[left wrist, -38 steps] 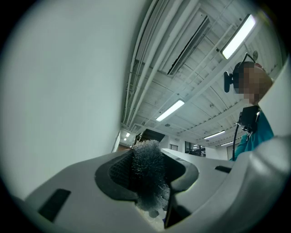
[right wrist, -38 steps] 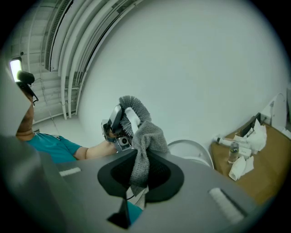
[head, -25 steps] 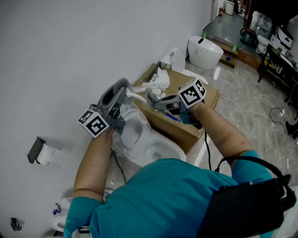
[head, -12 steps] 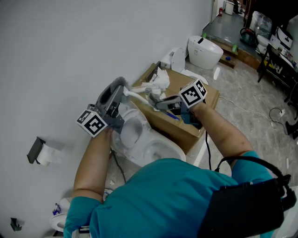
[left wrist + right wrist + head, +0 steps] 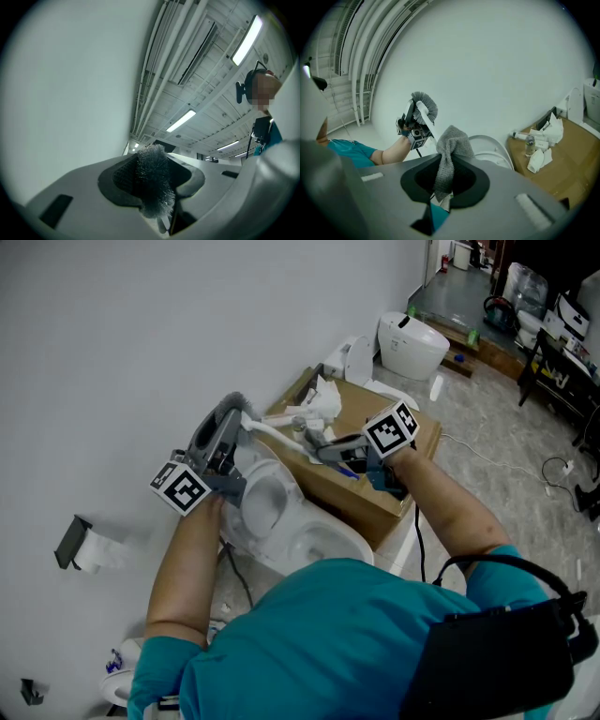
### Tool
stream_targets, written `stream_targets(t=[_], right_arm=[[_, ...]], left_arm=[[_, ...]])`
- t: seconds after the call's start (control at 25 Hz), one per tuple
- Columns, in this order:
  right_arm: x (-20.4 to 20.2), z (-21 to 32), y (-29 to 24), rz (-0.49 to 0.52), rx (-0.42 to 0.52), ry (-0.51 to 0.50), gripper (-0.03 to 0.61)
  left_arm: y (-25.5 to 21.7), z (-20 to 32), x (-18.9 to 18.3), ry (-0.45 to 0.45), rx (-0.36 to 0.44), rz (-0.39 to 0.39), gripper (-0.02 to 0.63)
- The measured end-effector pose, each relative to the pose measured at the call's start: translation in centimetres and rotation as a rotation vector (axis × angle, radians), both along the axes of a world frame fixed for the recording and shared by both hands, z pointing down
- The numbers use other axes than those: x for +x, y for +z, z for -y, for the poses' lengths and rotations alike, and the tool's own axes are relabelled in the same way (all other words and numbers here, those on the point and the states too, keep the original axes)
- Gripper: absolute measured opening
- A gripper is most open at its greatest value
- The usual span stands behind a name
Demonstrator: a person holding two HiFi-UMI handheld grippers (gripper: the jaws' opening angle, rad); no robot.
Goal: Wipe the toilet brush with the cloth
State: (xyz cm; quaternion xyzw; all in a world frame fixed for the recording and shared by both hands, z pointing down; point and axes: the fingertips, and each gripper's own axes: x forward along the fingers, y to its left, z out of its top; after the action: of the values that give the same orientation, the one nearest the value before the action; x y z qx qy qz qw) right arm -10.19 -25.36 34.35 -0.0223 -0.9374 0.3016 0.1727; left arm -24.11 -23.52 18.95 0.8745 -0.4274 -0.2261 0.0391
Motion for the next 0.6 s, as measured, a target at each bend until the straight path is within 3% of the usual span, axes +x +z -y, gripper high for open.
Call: stream_targets(t=[0.6], right_arm=[[0.8, -0.4, 0.9, -0.009, -0.026, 0.005, 0.021]], left_arm=[[-0.7, -0.5, -1.5, -0.021, 0.013, -0.042, 0.158]])
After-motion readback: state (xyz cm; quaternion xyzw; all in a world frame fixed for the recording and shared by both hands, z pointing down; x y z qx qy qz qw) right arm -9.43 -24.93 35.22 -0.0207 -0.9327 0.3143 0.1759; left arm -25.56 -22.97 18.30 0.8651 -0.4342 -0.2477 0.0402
